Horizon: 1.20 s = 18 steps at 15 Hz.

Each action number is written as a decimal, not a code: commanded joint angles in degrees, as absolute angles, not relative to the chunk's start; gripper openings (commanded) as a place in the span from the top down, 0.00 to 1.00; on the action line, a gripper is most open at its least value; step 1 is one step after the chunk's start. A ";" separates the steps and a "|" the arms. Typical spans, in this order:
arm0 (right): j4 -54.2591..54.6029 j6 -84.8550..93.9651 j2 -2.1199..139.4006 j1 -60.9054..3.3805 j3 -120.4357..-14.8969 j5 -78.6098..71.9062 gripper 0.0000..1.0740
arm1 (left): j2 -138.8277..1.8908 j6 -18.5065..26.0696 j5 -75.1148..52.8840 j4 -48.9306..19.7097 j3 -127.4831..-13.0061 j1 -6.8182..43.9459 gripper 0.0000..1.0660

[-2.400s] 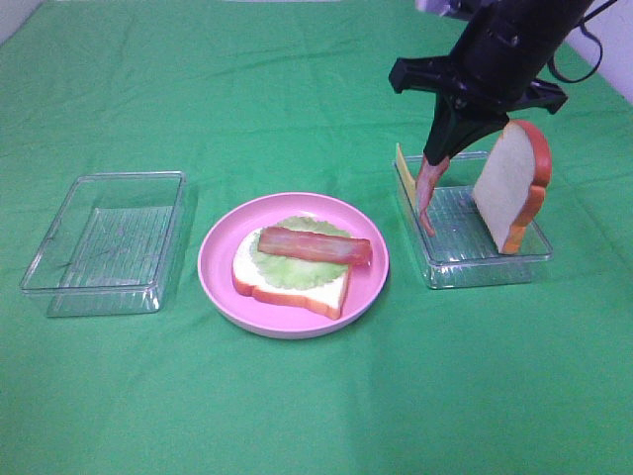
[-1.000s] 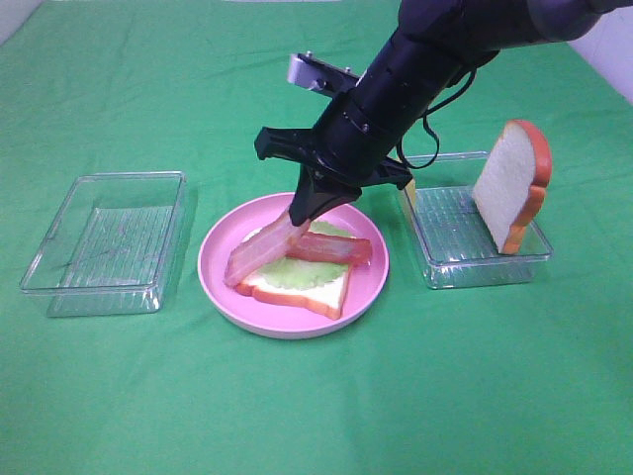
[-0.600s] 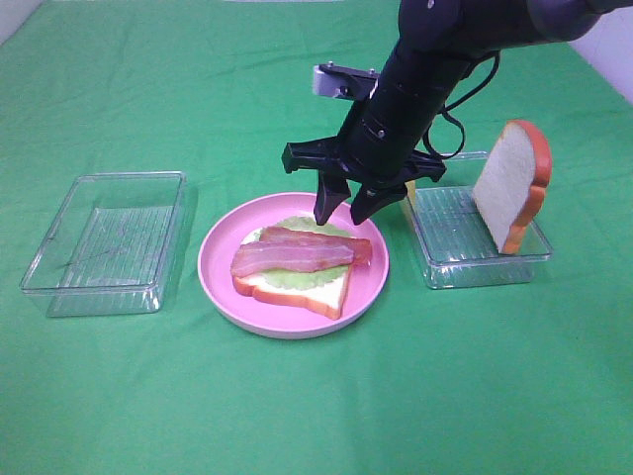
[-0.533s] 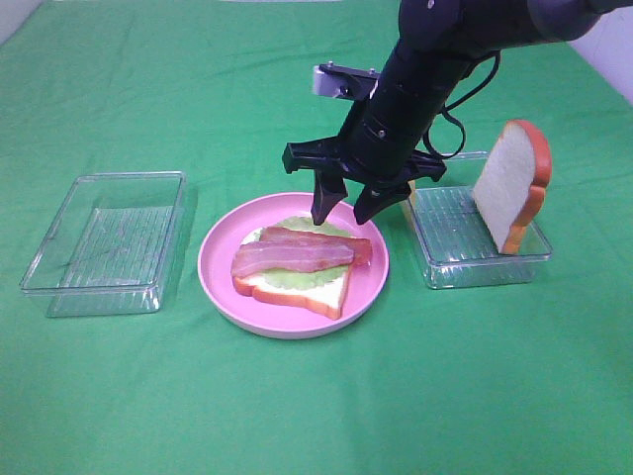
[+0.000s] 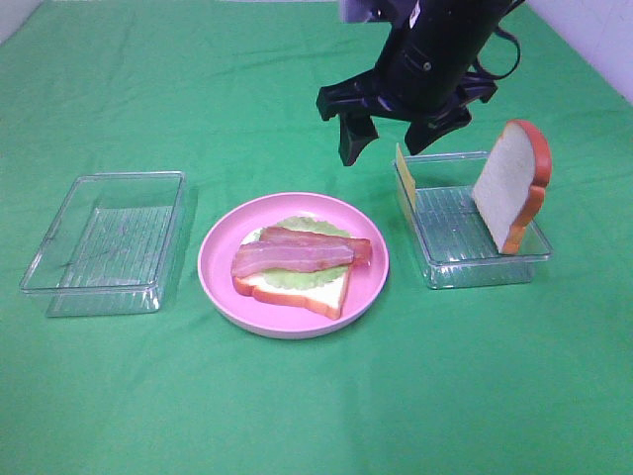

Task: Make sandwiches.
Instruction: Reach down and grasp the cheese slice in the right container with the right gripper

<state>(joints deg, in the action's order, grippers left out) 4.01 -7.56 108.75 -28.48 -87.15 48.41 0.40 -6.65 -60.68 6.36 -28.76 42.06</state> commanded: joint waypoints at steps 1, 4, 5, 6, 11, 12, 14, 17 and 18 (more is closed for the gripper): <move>2.64 -8.14 109.43 -24.58 -94.08 56.04 0.33 | 0.80 -6.76 -60.16 5.96 -28.65 42.46 0.25; 3.09 -7.79 113.27 -21.94 -98.95 58.04 0.34 | 0.80 -6.76 -60.16 5.96 -28.65 42.46 0.25; 3.50 -7.68 114.08 -21.94 -99.52 58.44 0.34 | 0.80 -6.76 -60.16 5.96 -28.65 42.46 0.25; 3.84 -7.51 115.79 -21.94 -100.67 58.96 0.34 | 0.80 -6.76 -60.16 5.96 -28.65 42.46 0.25; 3.90 -6.82 124.33 -21.94 -104.51 58.84 0.37 | 0.80 -6.76 -60.16 5.96 -28.65 42.46 0.25; 3.72 -6.82 126.68 -21.94 -105.14 58.38 0.40 | 0.80 -6.76 -60.16 5.96 -28.65 42.46 0.25; 3.61 -6.82 127.88 -21.94 -105.14 57.93 0.45 | 0.80 -6.76 -60.16 5.96 -28.65 42.46 0.25; 3.50 -6.82 128.86 -21.94 -105.14 57.24 0.46 | 0.80 -6.76 -60.16 5.96 -28.65 42.46 0.25; 3.50 -6.82 129.14 -21.94 -105.14 57.18 0.49 | 0.80 -6.76 -60.16 5.96 -28.65 42.46 0.25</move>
